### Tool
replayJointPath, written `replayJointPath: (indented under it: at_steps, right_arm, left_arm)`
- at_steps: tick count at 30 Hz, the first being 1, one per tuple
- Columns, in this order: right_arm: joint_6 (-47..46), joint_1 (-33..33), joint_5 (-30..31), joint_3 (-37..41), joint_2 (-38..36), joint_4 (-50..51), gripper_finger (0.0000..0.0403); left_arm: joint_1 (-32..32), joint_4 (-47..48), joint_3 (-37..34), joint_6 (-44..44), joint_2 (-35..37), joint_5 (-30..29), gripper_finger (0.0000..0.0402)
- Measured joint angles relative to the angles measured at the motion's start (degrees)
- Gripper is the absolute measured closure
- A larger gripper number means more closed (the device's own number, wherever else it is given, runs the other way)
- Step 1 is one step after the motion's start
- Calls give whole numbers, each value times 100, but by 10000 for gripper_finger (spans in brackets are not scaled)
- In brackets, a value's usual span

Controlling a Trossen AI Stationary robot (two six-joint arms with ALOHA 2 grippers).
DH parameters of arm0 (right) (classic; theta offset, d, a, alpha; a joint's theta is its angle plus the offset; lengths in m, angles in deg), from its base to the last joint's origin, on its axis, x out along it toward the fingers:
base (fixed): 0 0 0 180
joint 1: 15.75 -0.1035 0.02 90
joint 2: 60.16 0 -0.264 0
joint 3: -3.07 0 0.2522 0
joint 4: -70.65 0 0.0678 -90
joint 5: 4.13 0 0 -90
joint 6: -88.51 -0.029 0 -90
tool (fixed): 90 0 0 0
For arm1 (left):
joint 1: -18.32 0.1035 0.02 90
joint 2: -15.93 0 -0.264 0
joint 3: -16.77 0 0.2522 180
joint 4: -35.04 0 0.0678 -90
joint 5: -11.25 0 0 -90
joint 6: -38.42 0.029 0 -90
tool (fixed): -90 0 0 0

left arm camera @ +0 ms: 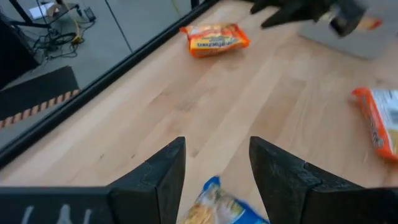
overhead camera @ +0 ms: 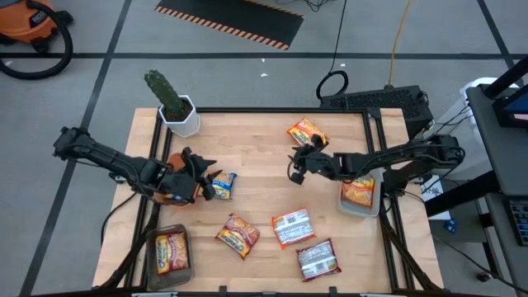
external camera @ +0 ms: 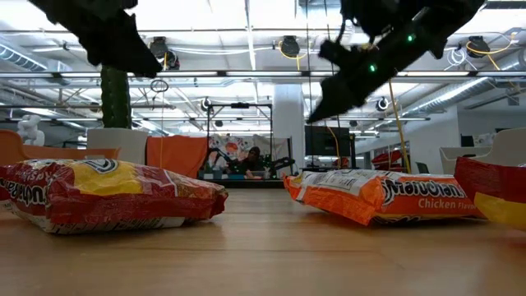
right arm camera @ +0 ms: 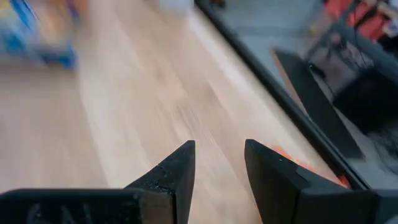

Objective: Sort Maruchan noodles
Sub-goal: Put the top orange noodle pack into the white bin

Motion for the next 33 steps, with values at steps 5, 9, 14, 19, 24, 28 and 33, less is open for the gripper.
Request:
replayJointPath:
  at_steps: [5,9,14,19,24,28,33]
  right_arm:
    - [-278,102,301,0,0,1170,270]
    - [-130,122,834,153,39,1295,264]
    - [153,313,1055,857,92,645,238]
    - [474,538,1041,1599,93,-407,214]
    - [704,776,541,1982,123,-1533,205]
    - [846,874,293,1959,383,-1771,204]
    - [897,892,275,1808,920,-1780,204]
  left_arm:
    - [72,-1748,-981,164,-75,123,218]
    - [76,-3042,-1764,230,-79,252,218]
    - [70,-4282,-2343,985,-66,440,218]
    - [181,-4493,-2332,1795,-66,755,218]
    - [264,-4509,-2330,1739,-73,1132,218]
    - [261,-4373,-2327,1621,-79,1276,218]
    - [261,-4367,-2326,1480,-79,1290,218]
